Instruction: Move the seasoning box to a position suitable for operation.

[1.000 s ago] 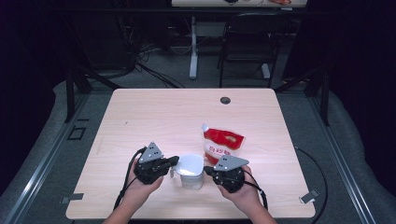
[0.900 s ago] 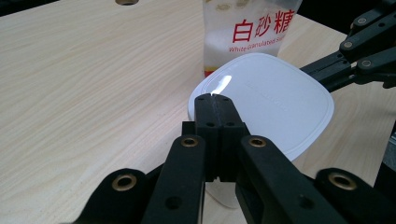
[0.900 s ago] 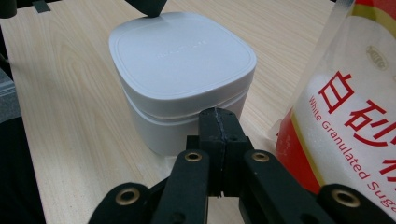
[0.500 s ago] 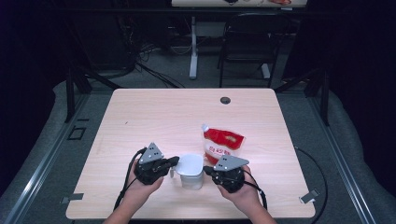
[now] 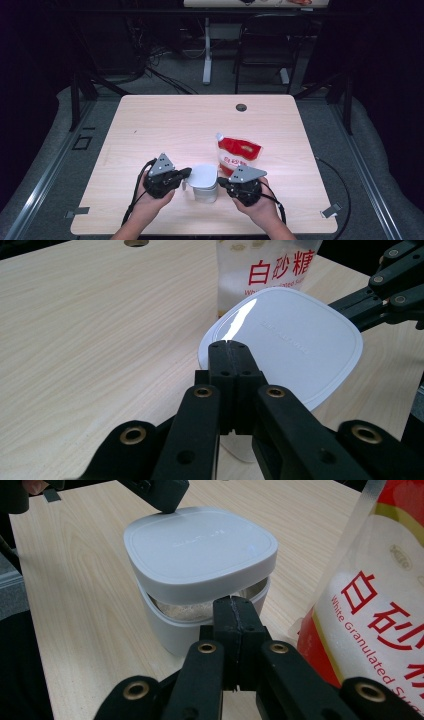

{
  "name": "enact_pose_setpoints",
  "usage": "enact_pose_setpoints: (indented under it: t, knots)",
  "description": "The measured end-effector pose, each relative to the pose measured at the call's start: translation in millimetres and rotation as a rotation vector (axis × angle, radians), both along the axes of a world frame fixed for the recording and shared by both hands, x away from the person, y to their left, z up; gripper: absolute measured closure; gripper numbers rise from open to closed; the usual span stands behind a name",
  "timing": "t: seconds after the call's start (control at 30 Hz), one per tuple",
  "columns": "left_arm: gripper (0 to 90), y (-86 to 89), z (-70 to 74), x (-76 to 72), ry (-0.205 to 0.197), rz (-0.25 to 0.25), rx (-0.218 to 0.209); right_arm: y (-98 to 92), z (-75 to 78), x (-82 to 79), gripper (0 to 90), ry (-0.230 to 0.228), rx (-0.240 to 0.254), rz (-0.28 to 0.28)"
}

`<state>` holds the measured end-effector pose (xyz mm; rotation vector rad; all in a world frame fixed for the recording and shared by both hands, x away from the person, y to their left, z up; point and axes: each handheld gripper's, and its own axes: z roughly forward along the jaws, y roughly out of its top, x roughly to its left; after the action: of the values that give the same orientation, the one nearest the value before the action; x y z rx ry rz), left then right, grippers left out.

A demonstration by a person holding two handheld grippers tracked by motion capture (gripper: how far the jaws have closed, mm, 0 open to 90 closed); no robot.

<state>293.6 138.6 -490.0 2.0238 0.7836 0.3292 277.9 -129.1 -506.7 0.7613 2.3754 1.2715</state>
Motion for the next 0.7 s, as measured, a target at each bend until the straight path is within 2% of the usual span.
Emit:
enact_pose_setpoints:
  t: [0.33, 0.6, 0.7]
  knots:
    - [90.0, 1.4, -0.3, 1.4, 0.009, -0.003, -0.009, 1.0, 2.4, 0.5, 90.0, 0.003, 0.005, 0.007]
    - [90.0, 1.1, 0.3, 0.9, 0.011, 0.003, 0.001, 3.1, 5.9, -0.2, 90.0, -0.002, 0.019, 0.013]
    - [90.0, 1.6, 0.9, 0.2, 0.012, 0.004, 0.010, 3.9, 8.5, -0.2, 90.0, -0.006, 0.009, 0.020]
